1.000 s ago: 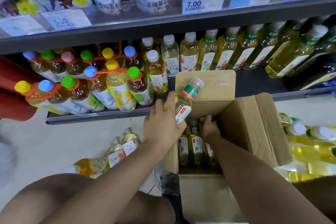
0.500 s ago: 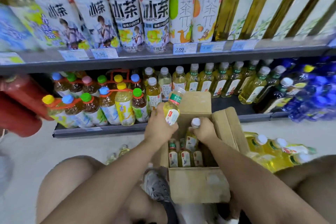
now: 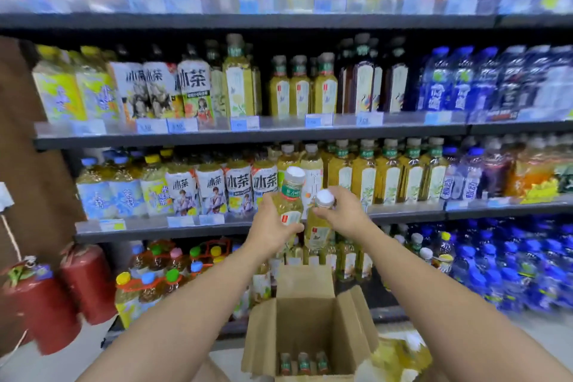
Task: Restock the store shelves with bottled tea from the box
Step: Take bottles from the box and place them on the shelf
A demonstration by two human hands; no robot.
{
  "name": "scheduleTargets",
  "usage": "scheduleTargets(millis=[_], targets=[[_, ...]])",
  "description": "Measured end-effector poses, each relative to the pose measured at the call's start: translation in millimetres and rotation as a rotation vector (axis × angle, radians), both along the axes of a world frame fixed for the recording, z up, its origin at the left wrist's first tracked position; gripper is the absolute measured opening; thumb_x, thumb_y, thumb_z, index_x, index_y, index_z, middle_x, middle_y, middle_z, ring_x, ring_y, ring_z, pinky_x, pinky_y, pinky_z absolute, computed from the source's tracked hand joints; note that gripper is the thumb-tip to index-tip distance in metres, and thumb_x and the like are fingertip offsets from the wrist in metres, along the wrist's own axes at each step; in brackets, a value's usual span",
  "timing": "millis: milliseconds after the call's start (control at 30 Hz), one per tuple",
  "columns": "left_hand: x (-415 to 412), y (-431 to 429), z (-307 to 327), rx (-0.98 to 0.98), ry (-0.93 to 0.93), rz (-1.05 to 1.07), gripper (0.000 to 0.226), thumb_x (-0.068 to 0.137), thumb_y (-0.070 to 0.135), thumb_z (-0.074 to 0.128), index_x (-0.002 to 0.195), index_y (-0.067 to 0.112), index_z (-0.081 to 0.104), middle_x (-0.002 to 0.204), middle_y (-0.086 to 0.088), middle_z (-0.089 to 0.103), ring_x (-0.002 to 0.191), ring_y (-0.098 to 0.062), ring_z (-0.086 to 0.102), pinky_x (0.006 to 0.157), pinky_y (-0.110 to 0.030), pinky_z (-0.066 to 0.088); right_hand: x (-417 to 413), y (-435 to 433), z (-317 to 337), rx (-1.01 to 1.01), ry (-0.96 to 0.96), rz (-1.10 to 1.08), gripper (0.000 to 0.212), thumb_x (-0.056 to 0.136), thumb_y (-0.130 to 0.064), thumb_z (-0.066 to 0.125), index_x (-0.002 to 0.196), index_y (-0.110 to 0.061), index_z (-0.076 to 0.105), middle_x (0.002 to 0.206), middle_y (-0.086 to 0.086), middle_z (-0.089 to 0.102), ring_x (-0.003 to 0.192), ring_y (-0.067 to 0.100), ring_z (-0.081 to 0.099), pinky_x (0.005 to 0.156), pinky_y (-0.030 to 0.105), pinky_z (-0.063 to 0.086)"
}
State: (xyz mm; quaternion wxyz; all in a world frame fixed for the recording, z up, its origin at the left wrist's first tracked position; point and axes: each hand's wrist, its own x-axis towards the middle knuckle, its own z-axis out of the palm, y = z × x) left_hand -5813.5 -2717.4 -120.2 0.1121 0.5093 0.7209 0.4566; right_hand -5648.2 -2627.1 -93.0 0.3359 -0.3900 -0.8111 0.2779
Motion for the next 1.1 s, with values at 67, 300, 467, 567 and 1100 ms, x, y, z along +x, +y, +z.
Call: scheduleTargets(millis=[67,300,467,567,1100], targets=[[0.4,-0.6,32.0,0.06,0.06,0.002,0.076,0.068,0.031,0.092,0.122,0.024,0.039,0.121,0.002,0.061,0.112,-0.02,0.061,0.096,-0.04,0.05,1.2,-0.7,41.3,0.082,0.031,0.022,0.04,0.082,-0.031,0.078,0.113,-0.015,0.06,0.107,0.0,0.057,0.098,0.018,0.056,0.078,0.028,0.039],[-4.4,15.5,153.0,0.214,0.132,0.001,0.072,0.071,0.027,0.091,0.116,0.03,0.035,0.111,0.006,0.061,0.101,-0.013,0.058,0.074,-0.025,0.042,-2.0,4.3,169.1,0.306,0.085,0.066,0.037,0.084,-0.034,0.075,0.116,-0.02,0.061,0.106,-0.006,0.057,0.097,0.013,0.053,0.078,0.026,0.038],[-23.0,52.5,222.4,0.306,0.201,0.006,0.072,0.071,0.022,0.09,0.125,0.023,0.043,0.118,0.002,0.062,0.105,-0.017,0.06,0.079,-0.028,0.043,-14.6,31.7,233.2,0.395,0.17,0.06,0.042,0.083,-0.029,0.077,0.12,-0.018,0.059,0.112,-0.005,0.055,0.103,0.011,0.05,0.085,0.025,0.037],[-36.5,78.6,243.9,0.34,0.206,0.03,0.068,0.069,0.022,0.09,0.12,0.022,0.046,0.114,0.001,0.063,0.102,-0.019,0.06,0.077,-0.032,0.045,-30.6,55.7,254.2,0.401,0.187,0.068,0.043,0.083,-0.026,0.078,0.12,-0.019,0.057,0.112,-0.008,0.053,0.102,0.008,0.049,0.085,0.022,0.035],[-125.9,223.2,243.1,0.04,0.053,0.038,0.091,0.068,0.038,0.09,0.137,0.013,0.038,0.121,-0.004,0.065,0.11,-0.023,0.063,0.094,-0.042,0.054,-126.6,195.4,270.9,0.24,0.043,-0.061,0.033,0.088,-0.025,0.072,0.113,-0.012,0.056,0.103,0.005,0.062,0.101,0.025,0.059,0.069,0.025,0.044]])
